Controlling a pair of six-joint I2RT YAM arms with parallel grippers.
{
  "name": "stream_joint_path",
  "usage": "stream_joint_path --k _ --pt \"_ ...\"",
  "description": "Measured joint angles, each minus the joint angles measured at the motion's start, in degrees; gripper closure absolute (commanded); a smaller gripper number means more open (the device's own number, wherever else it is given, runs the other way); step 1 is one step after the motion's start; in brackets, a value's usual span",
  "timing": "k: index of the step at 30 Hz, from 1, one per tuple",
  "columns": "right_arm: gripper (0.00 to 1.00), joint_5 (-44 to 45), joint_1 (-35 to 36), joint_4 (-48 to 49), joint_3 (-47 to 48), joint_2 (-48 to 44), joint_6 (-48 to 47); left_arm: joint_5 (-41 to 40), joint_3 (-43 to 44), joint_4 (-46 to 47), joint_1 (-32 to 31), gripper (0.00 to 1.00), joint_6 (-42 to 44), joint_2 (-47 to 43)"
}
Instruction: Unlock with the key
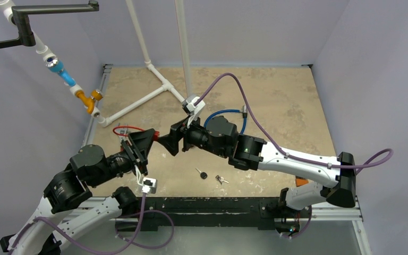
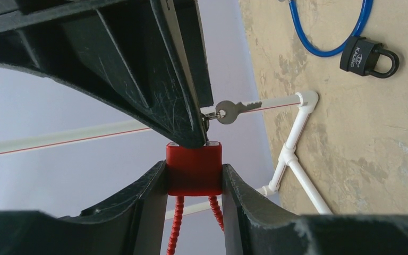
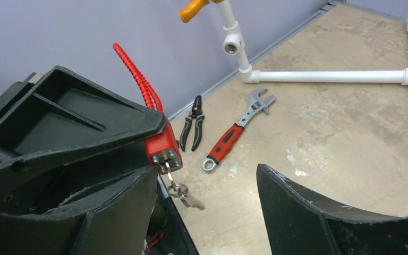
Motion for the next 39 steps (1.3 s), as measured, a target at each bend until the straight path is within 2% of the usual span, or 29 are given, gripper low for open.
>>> stream_joint_path --k 9,14,16,18,22,25,39 --pt "0.34 -2.29 -0.37 1.36 -0.87 -0.28 -1.29 -0.66 0.0 0.02 -0.35 1.0 -0.02 0.66" --pt "0.49 -4.66 -0.59 1.92 -0.83 -0.24 -1.84 -0.46 0.11 0.13 -0.37 1.0 -0.02 0.66" --pt "0.52 -5.62 -0.57 2.27 -0.74 -0.11 -1.86 -0.44 0.11 0.11 -0.37 1.0 -0.04 0.68" --pt "0.51 -6.34 -0.57 2.49 -0.39 0.35 -1.86 -0.61 0.11 0.07 -0.37 1.0 -0.22 0.68" --pt "0.34 -8.46 -0.66 3.1 0.02 1.2 -1.88 -1.29 0.15 -0.15 -0.37 1.0 -0.39 0.74" --pt "0.32 -10.84 -0.22 3.43 0.11 1.49 -1.97 -1.31 0.15 -0.15 -0.37 1.0 -0.39 1.27" --pt "0.46 -12.39 0.09 3.78 0.31 0.5 -2.14 -0.98 1.27 -0.24 -0.37 1.0 -1.09 1.9"
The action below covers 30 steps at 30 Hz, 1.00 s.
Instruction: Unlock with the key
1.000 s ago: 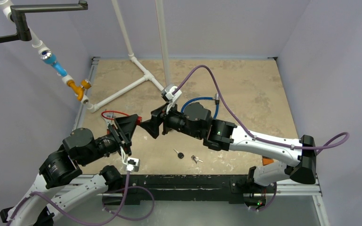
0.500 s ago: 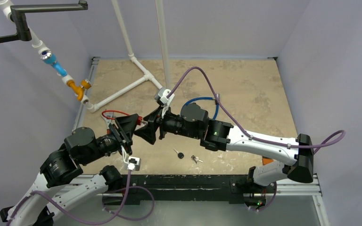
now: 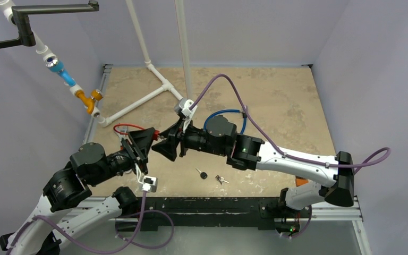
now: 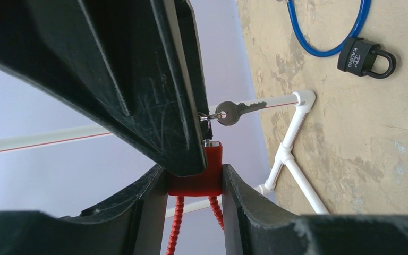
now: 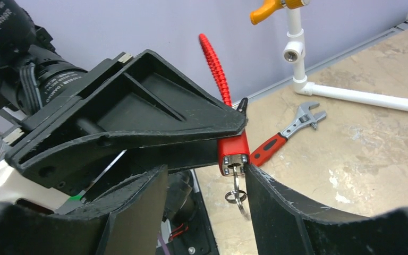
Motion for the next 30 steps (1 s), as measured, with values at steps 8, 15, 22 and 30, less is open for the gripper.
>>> stream_joint_path --k 8,15,22,30 --pt "0.69 0.52 -0.22 0.76 1.01 1.7 -0.24 -0.22 2.34 -2.99 0.02 1.0 -1.29 0.0" --pt "0.58 0.33 -0.22 2.69 1.01 1.86 0.42 0.2 3.56 -3.41 0.07 1.0 -2.73 0.0" --pt "0.66 0.76 -0.24 3.67 1.25 3.04 0.46 0.28 3.56 -3.82 0.07 1.0 -2.75 -0.02" --pt "1.0 1.42 -0.35 4.74 1.33 4.44 0.52 0.81 3.56 -4.55 0.2 1.0 -2.78 -0.61"
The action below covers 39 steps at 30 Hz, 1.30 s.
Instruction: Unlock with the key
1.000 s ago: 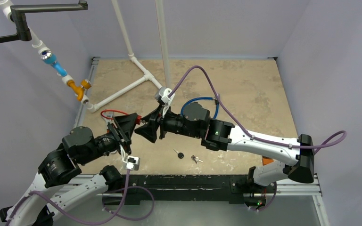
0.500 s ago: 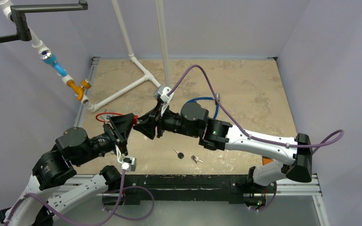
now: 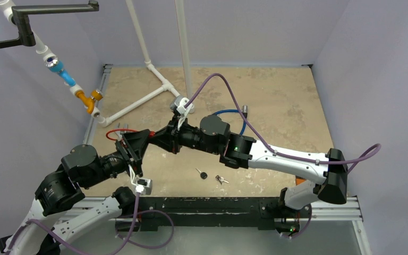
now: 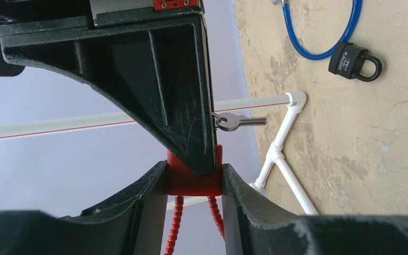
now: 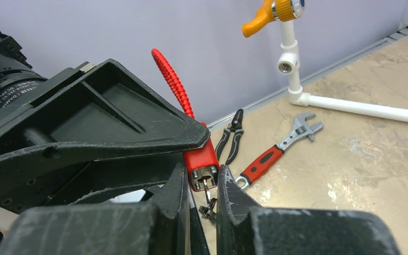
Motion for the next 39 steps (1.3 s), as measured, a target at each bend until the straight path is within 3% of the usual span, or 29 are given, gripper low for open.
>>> stream_joint_path --k 2,3,6,8,11,20,25,29,35,39 --pt "1.0 -0.15 0.02 0.15 0.0 0.0 -0.02 -0.07 0.0 -0.13 0.0 1.0 0.0 -0.17" --pt "1.0 -0.13 0.02 0.17 0.0 0.0 -0.04 -0.04 0.0 -0.13 0.0 0.94 0.0 -0.17" --pt "1.0 -0.26 0.02 0.26 -0.15 -0.13 -0.04 0.0 0.0 -0.11 0.0 0.44 -0.15 -0.17" --pt "1.0 -0.42 0.02 0.44 -0.85 -0.72 -0.02 0.83 0.0 -0.07 -0.04 0.3 -0.81 -0.17" --pt "1.0 -0.42 0.02 0.5 -1.77 -1.51 -0.09 3.15 0.35 -0.2 -0.2 0.01 -4.42 0.2" --pt "1.0 -0.02 0.09 -3.58 -4.26 -7.15 -2.4 4.79 12.17 -5.25 -0.2 0.0 -25.46 7.26" --pt "1.0 -0.02 0.39 -6.8 -4.24 -9.9 -5.16 4.92 13.55 -8.15 -0.02 0.0 -34.62 10.32" --pt "1.0 0.04 1.36 -9.92 -3.87 -10.14 -7.37 6.08 18.47 -12.68 1.62 0.01 -37.97 16.15" --pt "1.0 1.55 3.13 -14.58 -2.32 -10.1 -10.49 12.37 27.32 -19.3 7.8 0.13 -39.39 25.18" --pt "1.0 1.99 3.41 -16.02 -1.68 -10.1 -11.56 16.22 29.31 -24.5 8.57 0.16 -38.69 27.65"
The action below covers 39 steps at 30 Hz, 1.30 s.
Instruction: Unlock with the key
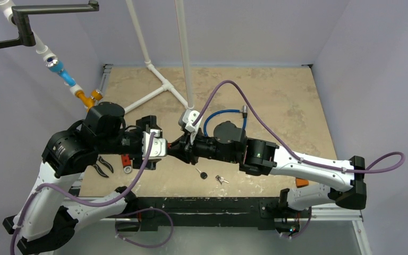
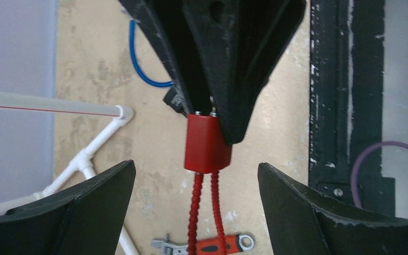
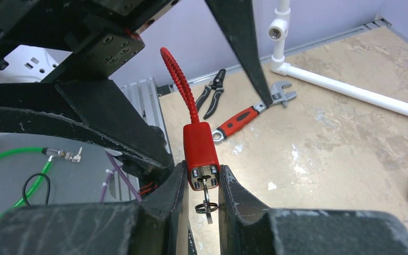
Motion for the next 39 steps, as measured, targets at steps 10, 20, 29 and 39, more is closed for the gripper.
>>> stream_joint_path --k 10,20,29,39 --pt "1.0 0.15 0.42 -1.7 1.64 0.11 -1.62 4.2 0.0 -6.99 0.04 0.35 1.86 0.37" --pt "1.0 0.98 1.33 -1.73 3.26 2.05 -1.99 5.18 0.0 -5.92 0.04 0.6 0.76 2.05" --pt "1.0 0.9 1.73 -2.6 3.82 3.02 -2.71 5.33 -0.02 -5.84 0.09 0.85 0.04 2.56" --pt "0.94 -0.04 1.9 -4.57 4.83 3.06 -2.67 6.14 -1.75 -4.28 0.09 1.0 -2.67 1.22"
